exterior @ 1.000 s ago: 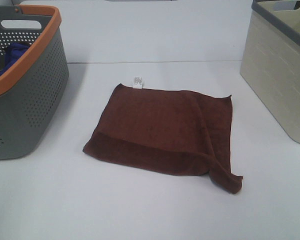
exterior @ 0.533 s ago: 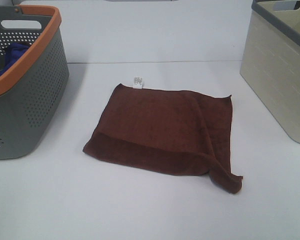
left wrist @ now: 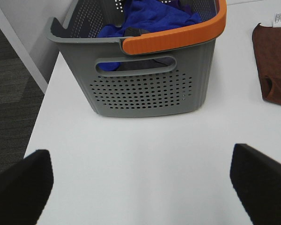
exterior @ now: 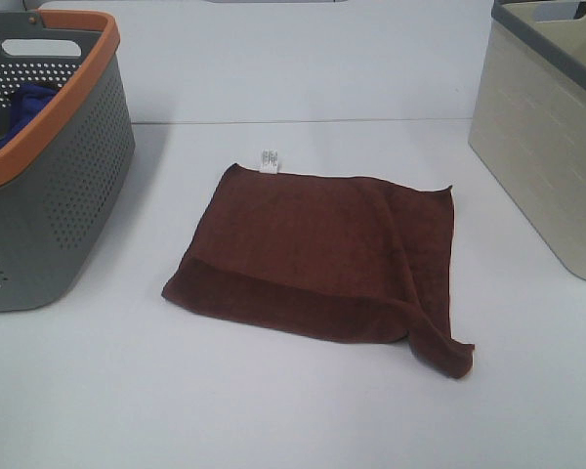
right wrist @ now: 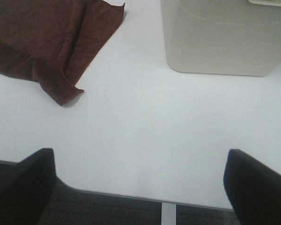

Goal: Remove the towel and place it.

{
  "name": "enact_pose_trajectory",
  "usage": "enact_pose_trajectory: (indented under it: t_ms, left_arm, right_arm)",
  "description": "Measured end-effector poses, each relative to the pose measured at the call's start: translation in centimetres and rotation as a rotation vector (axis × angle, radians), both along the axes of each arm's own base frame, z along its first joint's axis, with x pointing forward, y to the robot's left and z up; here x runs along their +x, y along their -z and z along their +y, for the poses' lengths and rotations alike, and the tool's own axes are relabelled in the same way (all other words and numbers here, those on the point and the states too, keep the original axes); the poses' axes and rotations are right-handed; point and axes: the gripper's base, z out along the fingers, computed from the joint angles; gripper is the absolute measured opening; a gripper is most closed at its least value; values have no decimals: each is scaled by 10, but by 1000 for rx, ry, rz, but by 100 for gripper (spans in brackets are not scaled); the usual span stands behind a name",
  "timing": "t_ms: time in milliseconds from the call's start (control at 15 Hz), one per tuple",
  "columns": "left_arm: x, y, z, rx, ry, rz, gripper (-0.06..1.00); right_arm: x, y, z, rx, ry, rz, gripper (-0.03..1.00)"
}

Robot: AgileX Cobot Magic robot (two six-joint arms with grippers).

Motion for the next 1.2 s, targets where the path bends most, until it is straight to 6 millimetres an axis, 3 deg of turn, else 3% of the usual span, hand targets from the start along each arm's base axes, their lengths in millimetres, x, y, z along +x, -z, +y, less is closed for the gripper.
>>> enact_pose_trajectory:
  t_ms: [1200]
  left_arm:
    - [0,0,-4,-73,14,-2,98]
  right_arm:
    - [1,0,1,43,3,-5,86]
